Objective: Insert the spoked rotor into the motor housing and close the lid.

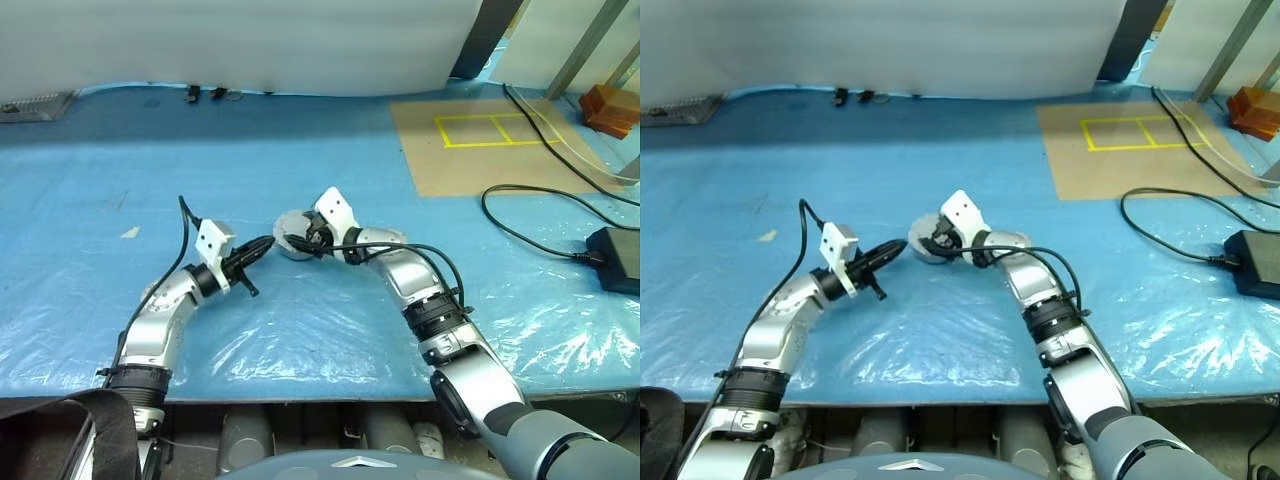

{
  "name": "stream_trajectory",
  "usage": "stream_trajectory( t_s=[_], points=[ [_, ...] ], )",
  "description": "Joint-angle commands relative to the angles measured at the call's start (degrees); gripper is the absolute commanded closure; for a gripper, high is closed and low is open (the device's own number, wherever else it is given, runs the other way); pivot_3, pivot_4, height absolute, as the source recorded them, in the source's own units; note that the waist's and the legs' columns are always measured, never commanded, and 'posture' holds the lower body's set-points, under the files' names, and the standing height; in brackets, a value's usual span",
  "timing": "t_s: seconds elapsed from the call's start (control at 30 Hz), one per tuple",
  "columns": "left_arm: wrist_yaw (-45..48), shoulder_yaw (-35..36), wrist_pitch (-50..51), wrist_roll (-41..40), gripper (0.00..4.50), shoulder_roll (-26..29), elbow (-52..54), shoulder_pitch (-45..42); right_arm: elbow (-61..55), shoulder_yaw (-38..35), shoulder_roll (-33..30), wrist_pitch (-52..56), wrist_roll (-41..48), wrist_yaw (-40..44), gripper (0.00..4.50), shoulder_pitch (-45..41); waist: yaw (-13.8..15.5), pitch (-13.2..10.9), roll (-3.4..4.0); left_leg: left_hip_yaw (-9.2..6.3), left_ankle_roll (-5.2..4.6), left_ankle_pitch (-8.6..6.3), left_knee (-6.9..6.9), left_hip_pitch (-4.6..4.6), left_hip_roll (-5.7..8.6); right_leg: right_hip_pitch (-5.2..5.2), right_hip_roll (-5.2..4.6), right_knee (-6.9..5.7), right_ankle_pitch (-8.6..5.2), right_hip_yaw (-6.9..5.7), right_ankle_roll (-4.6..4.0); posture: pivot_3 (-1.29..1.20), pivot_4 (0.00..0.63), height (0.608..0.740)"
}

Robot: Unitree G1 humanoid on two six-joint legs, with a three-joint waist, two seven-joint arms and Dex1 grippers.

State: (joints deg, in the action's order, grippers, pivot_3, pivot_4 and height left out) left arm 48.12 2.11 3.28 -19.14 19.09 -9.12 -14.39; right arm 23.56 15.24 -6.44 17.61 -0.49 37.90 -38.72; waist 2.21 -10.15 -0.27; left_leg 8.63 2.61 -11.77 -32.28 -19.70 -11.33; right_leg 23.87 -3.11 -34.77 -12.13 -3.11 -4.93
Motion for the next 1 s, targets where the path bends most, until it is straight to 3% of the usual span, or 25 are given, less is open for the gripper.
stream_trajectory(
  t_s=[0.03,0.27,0.67,1.0],
  points=[
    [-0.05,0.26,-1.41,-0.08,4.5,0.05,0.28,-0.69,3.16,2.89,-1.2,-0.45,-3.31,-0.48,1.53,1.84,0.0,0.0,0.0,0.0,0.0,0.0,0.0,0.0,0.0,0.0,0.0,0.0,0.0,0.0,0.0,0.0,0.15,0.74],
    [-0.43,-0.14,-1.67,0.87,4.5,0.44,-0.42,-1.35,3.4,5.24,-3.71,0.84,-4.39,1.56,1.53,3.14,0.2,0.04,0.06,0.01,-0.06,-0.04,-0.02,0.11,0.02,-0.15,-0.02,0.0,-0.01,0.0,0.03,0.0,0.15,0.74],
    [-0.16,-0.26,-1.84,0.65,4.5,0.34,-0.92,-1.85,-6.09,8.48,-6.29,6.95,-1.5,10.41,1.53,6.4,0.3,0.08,0.08,-0.01,-0.02,-0.03,0.17,0.05,0.03,-0.17,-0.01,0.11,-0.17,0.0,0.11,0.0,0.15,0.74],
    [2.23,-3.32,-0.02,1.69,4.5,1.32,-0.5,-2.95,-6.97,9.05,-6.66,7.84,-1.79,10.7,1.53,6.97,0.19,0.1,0.08,-0.01,-0.03,-0.03,0.16,0.1,0.03,-0.19,-0.01,0.1,-0.18,0.0,0.12,0.0,0.15,0.74]
  ],
)
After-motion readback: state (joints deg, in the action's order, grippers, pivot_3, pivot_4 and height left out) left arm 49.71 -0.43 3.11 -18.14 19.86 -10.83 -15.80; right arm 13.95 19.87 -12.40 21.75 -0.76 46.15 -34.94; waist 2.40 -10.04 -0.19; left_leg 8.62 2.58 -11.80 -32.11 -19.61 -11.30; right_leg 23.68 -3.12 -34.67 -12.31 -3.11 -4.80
